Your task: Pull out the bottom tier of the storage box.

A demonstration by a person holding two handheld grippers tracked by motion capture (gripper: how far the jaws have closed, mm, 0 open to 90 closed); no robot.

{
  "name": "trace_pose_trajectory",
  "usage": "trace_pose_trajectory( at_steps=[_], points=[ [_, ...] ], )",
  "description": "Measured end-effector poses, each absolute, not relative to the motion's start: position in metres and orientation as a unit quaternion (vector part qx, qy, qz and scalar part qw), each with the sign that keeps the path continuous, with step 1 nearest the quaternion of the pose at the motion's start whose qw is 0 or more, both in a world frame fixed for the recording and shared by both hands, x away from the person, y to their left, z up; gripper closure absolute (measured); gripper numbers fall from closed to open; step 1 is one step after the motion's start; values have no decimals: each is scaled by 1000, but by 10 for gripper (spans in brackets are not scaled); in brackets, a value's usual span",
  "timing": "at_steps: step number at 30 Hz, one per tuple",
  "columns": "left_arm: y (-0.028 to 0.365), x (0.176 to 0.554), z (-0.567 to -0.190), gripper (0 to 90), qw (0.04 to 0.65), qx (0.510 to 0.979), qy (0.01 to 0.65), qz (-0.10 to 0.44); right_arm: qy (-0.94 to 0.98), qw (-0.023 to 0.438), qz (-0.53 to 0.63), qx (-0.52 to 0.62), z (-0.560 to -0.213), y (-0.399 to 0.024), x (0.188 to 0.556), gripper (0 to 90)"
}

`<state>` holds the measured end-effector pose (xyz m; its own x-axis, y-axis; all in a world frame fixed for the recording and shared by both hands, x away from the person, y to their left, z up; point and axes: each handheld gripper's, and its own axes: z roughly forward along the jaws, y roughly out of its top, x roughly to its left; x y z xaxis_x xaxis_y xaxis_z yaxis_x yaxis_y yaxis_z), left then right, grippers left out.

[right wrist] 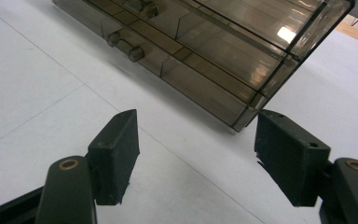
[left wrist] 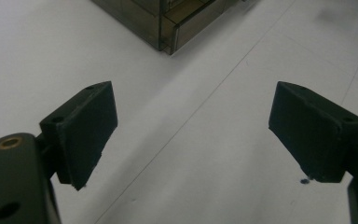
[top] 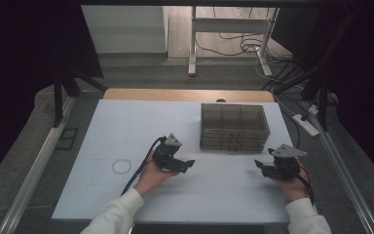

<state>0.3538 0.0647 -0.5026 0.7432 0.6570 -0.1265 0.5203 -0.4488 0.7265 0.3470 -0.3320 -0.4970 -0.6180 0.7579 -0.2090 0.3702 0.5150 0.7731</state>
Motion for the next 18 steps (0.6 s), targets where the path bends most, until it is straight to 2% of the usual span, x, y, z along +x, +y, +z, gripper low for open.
trace_pose_trajectory(
  at_steps=[18],
  points=[
    [46,365,-507,153,390,852,341,80,831,273,343,343,-502,-332,356,308]
  ],
)
